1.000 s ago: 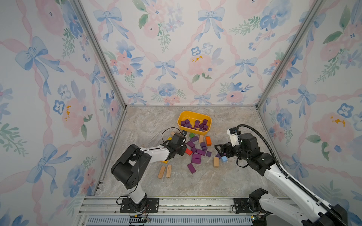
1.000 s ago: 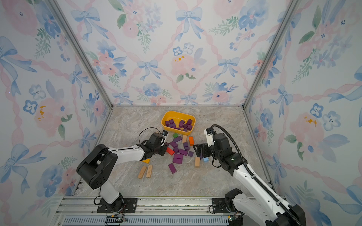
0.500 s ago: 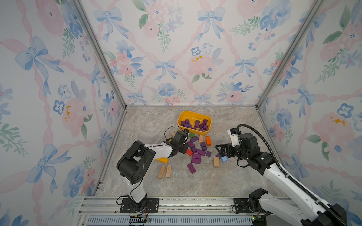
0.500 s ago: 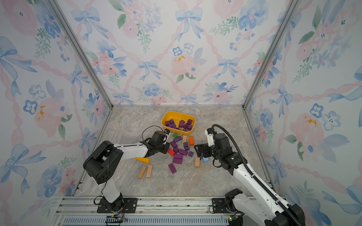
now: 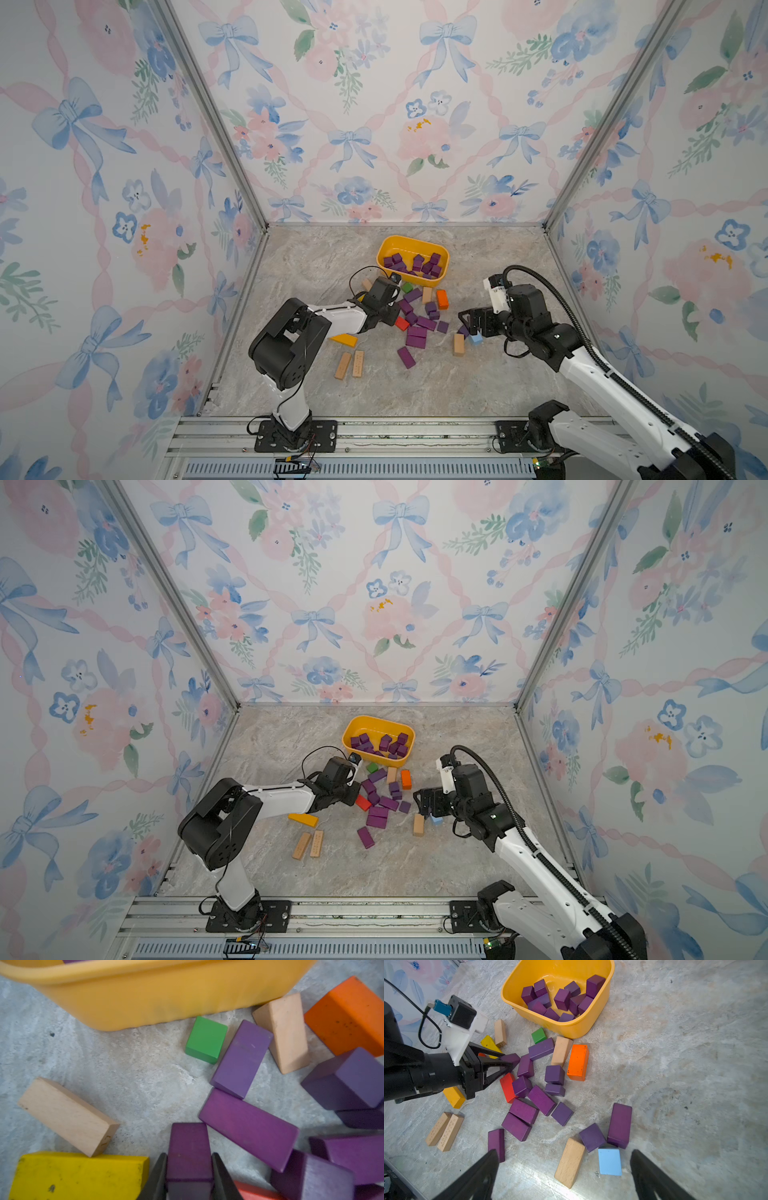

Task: Pick purple bricks into the storage bin
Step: Pick up the building block from the center of the board, then place the building block in the storage box.

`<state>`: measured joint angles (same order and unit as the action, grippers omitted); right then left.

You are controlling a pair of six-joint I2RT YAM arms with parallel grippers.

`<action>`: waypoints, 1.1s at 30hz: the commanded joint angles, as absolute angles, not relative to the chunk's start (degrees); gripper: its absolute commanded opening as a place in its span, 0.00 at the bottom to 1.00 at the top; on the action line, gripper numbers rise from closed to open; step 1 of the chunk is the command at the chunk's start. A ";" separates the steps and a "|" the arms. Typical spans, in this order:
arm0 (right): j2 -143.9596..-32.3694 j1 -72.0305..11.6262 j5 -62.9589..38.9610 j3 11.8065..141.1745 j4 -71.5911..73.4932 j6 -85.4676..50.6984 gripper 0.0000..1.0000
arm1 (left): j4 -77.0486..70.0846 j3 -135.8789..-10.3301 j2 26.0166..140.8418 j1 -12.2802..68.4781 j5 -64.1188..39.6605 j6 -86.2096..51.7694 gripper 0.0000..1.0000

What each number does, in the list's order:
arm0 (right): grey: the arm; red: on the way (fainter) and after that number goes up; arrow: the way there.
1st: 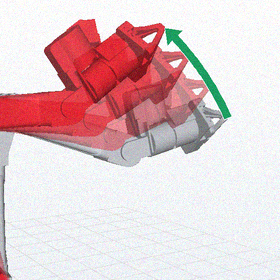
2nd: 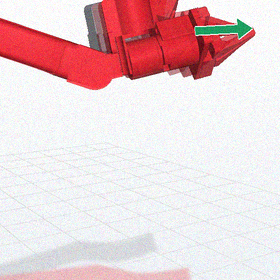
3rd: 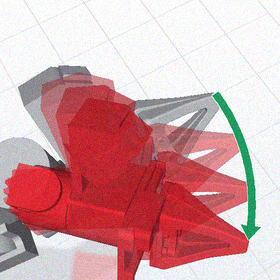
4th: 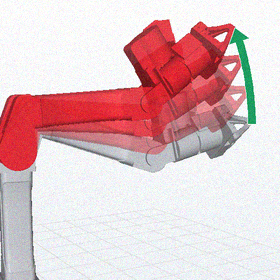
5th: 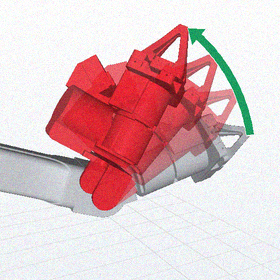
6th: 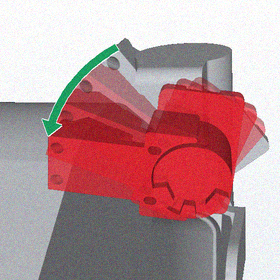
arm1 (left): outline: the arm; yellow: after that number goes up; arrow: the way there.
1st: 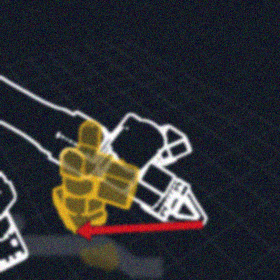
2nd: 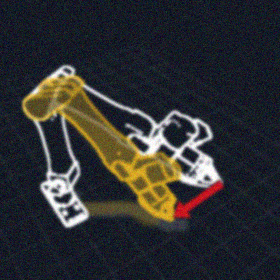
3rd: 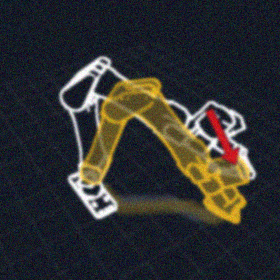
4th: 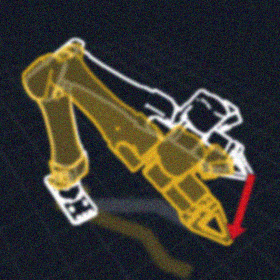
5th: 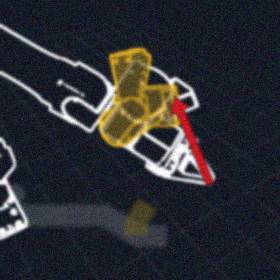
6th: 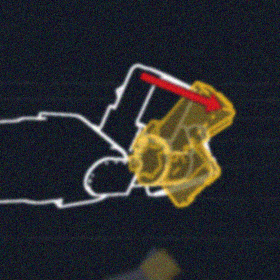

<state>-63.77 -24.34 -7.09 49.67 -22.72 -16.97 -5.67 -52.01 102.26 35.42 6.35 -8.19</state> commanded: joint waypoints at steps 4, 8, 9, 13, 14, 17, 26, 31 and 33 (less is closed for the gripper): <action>-64.30 -23.70 -8.39 46.90 -22.50 -21.45 0.97 | -5.05 -55.92 97.97 35.60 6.33 -10.36 0.18; -63.86 -23.69 -8.32 45.71 -23.09 -22.60 0.97 | -4.99 -59.03 96.52 36.05 6.40 -10.55 0.18; -63.61 -23.69 -8.27 45.64 -23.28 -22.61 0.97 | -5.05 -59.73 96.43 36.08 6.48 -10.43 0.18; -62.85 -23.64 -8.04 45.24 -23.99 -23.45 0.97 | -5.02 -63.52 96.74 36.07 7.77 -8.95 0.18; -62.72 -23.71 -8.01 45.18 -24.13 -23.62 0.97 | -5.01 -64.59 97.11 36.07 8.21 -8.66 0.19; -62.67 -23.64 -6.90 45.39 -24.97 -23.64 0.97 | -5.17 -67.98 98.75 35.91 8.99 -7.94 0.20; -69.47 -21.22 -6.85 52.41 -29.90 -20.00 0.97 | -5.01 -80.90 108.46 34.86 8.48 -5.71 0.20; -72.38 -20.41 -6.77 54.86 -30.23 -18.99 0.97 | -5.01 -85.85 113.29 34.01 7.97 -5.54 0.22; -73.30 -20.29 -6.70 55.56 -30.40 -18.78 0.97 | -5.01 -87.21 114.67 33.60 8.28 -5.63 0.30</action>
<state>-71.33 -20.93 -7.07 53.45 -28.16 -20.14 -5.39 -84.66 113.21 34.37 8.49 -6.59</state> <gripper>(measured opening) 0.971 0.314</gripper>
